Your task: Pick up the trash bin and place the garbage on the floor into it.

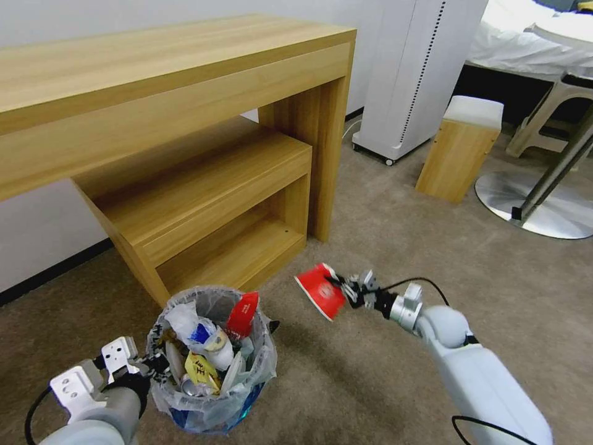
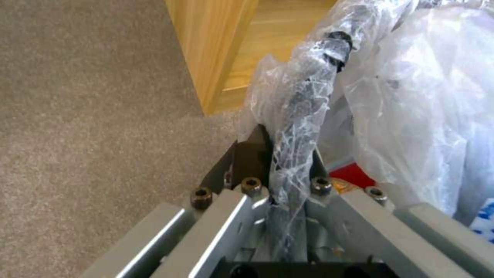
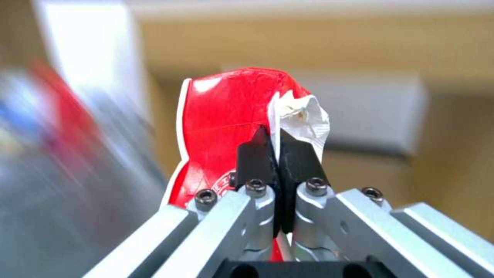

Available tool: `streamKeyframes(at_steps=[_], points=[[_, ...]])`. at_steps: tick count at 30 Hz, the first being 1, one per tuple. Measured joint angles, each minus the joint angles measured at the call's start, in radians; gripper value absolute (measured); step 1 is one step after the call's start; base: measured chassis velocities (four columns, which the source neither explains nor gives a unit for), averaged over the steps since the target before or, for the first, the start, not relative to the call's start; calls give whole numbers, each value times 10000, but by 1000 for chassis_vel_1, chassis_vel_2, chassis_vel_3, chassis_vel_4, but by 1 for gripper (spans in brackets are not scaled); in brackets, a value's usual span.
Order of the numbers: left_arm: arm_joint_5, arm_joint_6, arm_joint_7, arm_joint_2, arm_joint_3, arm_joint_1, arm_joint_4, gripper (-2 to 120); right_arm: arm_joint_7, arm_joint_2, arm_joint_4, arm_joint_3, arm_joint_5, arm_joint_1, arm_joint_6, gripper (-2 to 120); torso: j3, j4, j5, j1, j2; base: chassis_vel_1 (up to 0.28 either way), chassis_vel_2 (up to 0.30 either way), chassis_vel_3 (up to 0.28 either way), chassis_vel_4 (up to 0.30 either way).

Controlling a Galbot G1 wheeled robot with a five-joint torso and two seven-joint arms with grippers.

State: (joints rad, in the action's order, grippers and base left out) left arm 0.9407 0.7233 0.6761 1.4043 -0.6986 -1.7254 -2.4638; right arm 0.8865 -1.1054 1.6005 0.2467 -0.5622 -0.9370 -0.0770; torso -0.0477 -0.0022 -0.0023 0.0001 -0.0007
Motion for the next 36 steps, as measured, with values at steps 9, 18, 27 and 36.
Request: streamKeyframes(at_steps=[9, 18, 27, 36], points=[[-463, -58, -122, 178, 498, 158, 226, 1, 1079, -649, 1336, -1862, -3544, 886, 575, 0, -1, 0, 2, 0, -1, 0, 0, 0, 0], [-534, -60, -122, 277, 477, 146, 157, 1, 28, -1393, 360, -3738, -2999, 1667, 682, 0, -1, 3, 2, 0, 0, 0, 0, 0, 0], [-582, -64, -115, 348, 396, -14, -86, 1, 113, -1020, 348, -4085, -1011, 1304, 1032, 0, 0, 0, 2, 0, -1, 0, 0, 0, 0], [-618, -62, -108, 333, 320, -198, -342, 1, -381, -873, 543, -3838, -148, 853, 1050, 18, 0, 0, 3, 0, 0, 0, 0, 0, 0]])
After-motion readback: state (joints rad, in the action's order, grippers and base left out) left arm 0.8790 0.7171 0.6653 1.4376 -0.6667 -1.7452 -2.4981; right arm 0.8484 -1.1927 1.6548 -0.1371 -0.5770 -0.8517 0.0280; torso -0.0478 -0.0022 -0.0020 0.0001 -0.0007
